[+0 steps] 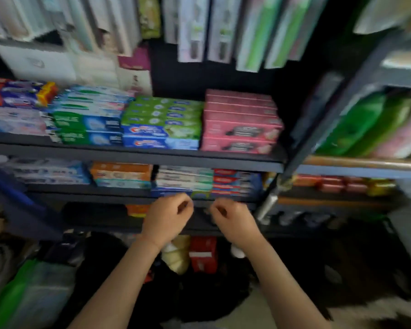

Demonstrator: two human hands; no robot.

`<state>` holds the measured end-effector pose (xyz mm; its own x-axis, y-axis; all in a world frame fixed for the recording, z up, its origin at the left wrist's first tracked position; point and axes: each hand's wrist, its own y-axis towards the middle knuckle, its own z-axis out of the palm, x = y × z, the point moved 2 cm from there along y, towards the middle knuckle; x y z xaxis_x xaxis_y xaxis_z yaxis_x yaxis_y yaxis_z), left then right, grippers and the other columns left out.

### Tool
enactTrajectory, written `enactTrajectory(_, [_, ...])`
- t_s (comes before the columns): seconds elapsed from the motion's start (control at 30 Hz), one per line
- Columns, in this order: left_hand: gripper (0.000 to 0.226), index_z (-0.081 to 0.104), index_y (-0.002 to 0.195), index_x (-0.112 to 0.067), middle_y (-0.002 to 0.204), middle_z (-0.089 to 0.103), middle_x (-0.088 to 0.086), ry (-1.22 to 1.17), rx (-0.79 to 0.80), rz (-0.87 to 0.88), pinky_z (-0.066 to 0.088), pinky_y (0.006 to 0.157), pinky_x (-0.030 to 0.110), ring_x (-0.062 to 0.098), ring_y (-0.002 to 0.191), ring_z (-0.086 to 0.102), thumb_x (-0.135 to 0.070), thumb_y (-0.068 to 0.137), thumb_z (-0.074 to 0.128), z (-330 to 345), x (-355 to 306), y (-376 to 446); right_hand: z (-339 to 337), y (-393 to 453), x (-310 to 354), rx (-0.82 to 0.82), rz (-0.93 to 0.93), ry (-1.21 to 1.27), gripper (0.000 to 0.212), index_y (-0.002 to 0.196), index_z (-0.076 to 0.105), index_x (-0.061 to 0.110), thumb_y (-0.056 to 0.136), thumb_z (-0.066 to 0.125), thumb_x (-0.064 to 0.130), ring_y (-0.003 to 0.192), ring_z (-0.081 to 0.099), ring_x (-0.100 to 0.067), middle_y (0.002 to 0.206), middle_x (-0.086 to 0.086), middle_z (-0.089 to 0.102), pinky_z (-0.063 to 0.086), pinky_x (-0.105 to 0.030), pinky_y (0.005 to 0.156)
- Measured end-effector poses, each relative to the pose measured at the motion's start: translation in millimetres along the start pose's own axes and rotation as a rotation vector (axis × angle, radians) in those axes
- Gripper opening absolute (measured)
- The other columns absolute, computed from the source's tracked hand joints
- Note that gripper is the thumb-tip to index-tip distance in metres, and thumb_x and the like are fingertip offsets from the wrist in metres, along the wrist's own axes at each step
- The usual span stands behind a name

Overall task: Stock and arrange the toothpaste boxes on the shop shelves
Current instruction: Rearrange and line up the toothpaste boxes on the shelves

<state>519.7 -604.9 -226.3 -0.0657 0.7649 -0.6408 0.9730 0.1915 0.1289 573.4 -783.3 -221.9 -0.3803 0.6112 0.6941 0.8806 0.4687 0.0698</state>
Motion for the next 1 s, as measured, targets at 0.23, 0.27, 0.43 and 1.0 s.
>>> enactTrajectory(0.23, [0.017,0.072,0.090,-0.025,0.088,0.071,-0.005,-0.074,0.254,0.086,0.053,0.071,0.039,0.016,0.081,0.066,-0.034,0.092,0.059,154,-191,-55,-136,-174,-145,-0.085,0.312,0.078,0.021,0.087,0.067,0.009,0.097,0.056,0.024,0.076,0.064,-0.022,0.083,-0.007,0.069,0.052,-0.043,0.074])
enactTrajectory(0.27, [0.016,0.072,0.091,-0.024,0.088,0.071,-0.005,-0.095,0.274,0.113,0.053,0.072,0.039,0.016,0.082,0.065,-0.033,0.093,0.059,168,-219,-57,-156,-191,-159,-0.118,0.357,0.082,0.020,0.090,0.067,0.009,0.097,0.056,0.024,0.078,0.065,-0.022,0.084,-0.007,0.069,0.051,-0.041,0.074])
enactTrajectory(0.43, [0.016,0.073,0.091,-0.025,0.090,0.070,-0.008,-0.171,0.341,0.204,0.054,0.075,0.036,0.010,0.082,0.064,-0.028,0.094,0.058,227,-308,-61,-231,-238,-208,-0.264,0.434,0.040,0.015,0.097,0.069,0.016,0.098,0.055,0.022,0.068,0.059,-0.009,0.084,0.002,0.068,0.042,-0.019,0.056])
enactTrajectory(1.0, [0.022,0.060,0.117,-0.034,0.104,0.052,-0.012,-0.149,0.619,0.066,0.050,0.078,0.030,0.007,0.090,0.057,-0.039,0.096,0.057,398,-365,34,-337,-183,-363,-0.189,0.488,0.001,0.016,0.104,0.069,0.018,0.098,0.056,0.025,0.086,0.062,-0.010,0.095,0.007,0.068,0.051,-0.023,0.072])
